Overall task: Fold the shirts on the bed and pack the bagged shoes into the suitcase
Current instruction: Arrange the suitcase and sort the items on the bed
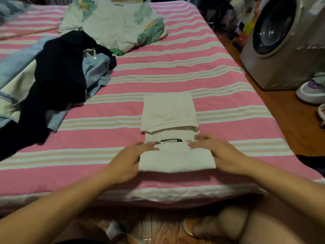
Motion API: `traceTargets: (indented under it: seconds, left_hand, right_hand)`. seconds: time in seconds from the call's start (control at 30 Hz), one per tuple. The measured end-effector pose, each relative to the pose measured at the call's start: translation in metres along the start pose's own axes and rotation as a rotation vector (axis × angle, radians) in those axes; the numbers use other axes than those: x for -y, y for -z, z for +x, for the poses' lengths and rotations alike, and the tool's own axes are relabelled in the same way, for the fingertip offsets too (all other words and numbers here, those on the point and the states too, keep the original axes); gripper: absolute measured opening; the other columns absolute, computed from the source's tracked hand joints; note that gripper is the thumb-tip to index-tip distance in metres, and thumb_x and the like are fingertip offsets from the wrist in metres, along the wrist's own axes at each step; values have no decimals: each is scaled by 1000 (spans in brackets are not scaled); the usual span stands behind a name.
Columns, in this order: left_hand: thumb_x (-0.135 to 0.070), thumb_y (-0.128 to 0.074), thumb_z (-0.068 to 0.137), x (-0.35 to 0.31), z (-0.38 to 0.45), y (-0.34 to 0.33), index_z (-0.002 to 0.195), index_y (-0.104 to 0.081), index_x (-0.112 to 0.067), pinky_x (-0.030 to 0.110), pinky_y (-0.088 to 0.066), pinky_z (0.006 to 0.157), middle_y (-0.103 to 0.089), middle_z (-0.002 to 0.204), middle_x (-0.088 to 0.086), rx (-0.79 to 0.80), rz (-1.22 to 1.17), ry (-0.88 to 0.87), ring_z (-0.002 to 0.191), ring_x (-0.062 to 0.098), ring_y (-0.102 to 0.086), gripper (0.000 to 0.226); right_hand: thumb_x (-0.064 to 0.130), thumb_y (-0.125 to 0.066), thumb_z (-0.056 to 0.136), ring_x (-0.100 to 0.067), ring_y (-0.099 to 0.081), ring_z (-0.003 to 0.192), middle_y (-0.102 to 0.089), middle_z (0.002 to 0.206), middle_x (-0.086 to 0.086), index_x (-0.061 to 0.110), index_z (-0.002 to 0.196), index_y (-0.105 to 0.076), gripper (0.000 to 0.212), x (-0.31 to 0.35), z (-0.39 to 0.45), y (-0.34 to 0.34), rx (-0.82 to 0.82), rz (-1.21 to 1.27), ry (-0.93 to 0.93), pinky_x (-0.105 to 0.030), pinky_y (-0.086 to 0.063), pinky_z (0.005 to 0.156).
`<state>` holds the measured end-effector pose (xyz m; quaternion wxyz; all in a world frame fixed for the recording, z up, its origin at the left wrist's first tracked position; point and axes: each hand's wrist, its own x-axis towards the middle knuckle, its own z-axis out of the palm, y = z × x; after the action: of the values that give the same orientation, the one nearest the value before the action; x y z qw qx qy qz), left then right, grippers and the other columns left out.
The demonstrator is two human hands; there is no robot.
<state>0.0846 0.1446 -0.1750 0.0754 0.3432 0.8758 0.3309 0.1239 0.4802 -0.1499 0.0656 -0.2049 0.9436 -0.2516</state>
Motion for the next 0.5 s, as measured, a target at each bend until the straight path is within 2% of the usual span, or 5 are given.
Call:
traceTargets:
  seconds: [0.1, 0.17, 0.27, 0.4, 0.5]
  left_hand:
    - [-22, -58, 92, -26, 55, 26, 98, -70, -27, 26, -54, 77, -72, 97, -17, -441, -342, 331, 93, 7, -68, 15]
    - [-38, -57, 98, -28, 104, 43, 111, -66, -18, 32, -54, 76, -71, 105, -5, -525, -501, 589, 95, 16, -67, 26]
    - [-33, -54, 101, -6, 148, 38, 136, -54, -8, 28, -43, 83, -63, 131, 7, -370, -437, 828, 115, 30, -62, 43]
    - [-24, -48, 103, 8, 142, 16, 141, -40, -12, 34, -42, 82, -60, 132, 11, -365, -261, 828, 107, 33, -59, 41]
    - [-22, -49, 102, -1, 134, 12, 152, -26, -21, 45, -45, 88, -45, 138, 11, -484, 169, 672, 112, 31, -48, 55]
  right_hand:
    - [15, -70, 79, -7, -61, 89, -64, 94, 10, 30, 98, -64, 25, 20, 56, 27, -429, 354, -250, -17, -45, 73]
    - [25, -66, 90, -11, -62, 91, -67, 101, 7, 20, 110, -63, 21, 16, 109, 39, -567, 484, -477, -23, -44, 74]
    - [36, -58, 96, -30, -59, 115, -62, 128, -6, 11, 134, -51, 46, -1, 158, 23, -397, 392, -723, -30, -40, 83]
    - [29, -46, 102, -36, -60, 109, -63, 125, -10, 14, 140, -41, 41, -1, 154, 3, -410, 238, -726, -37, -41, 77]
    - [21, -45, 100, -36, -52, 112, -53, 129, -12, 19, 148, -35, 49, -1, 144, 2, -497, -8, -646, -40, -42, 83]
